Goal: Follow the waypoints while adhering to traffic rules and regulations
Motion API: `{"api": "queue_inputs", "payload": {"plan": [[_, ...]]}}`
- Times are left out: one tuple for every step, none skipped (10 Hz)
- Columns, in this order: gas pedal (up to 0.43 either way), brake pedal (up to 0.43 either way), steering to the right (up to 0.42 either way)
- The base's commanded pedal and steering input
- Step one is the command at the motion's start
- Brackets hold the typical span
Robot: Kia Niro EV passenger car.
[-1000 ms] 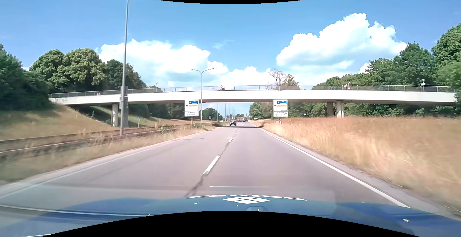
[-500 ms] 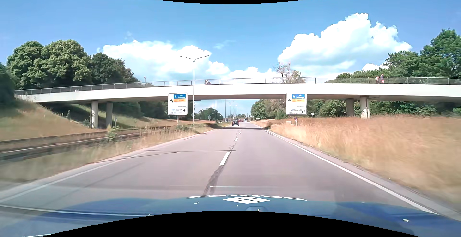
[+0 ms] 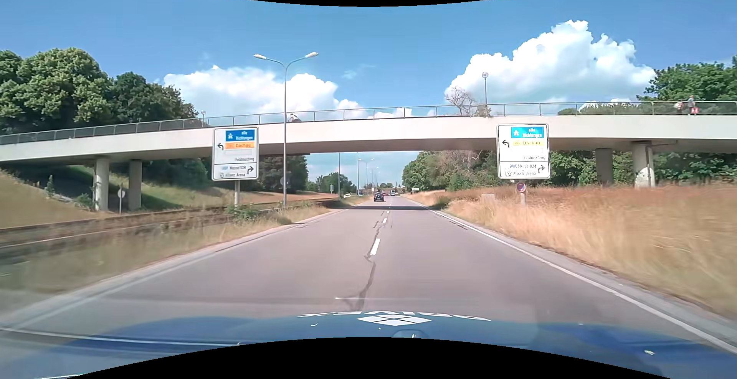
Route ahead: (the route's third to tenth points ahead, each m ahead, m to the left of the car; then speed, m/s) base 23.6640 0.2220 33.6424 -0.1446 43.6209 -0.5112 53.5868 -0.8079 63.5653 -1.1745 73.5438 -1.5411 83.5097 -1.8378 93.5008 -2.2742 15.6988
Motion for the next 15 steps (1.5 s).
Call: {"api": "queue_inputs", "payload": {"plan": [[0.177, 0.000, -0.002], [0.177, 0.000, -0.002], [0.177, 0.000, -0.002], [0.177, 0.000, -0.002], [0.177, 0.000, -0.002], [0.177, 0.000, -0.002], [0.177, 0.000, -0.002], [0.177, 0.000, -0.002], [0.177, 0.000, -0.002], [0.177, 0.000, -0.002], [0.177, 0.000, -0.002], [0.177, 0.000, -0.002], [0.177, 0.000, -0.002], [0.177, 0.000, -0.002], [0.177, 0.000, -0.001]]}}
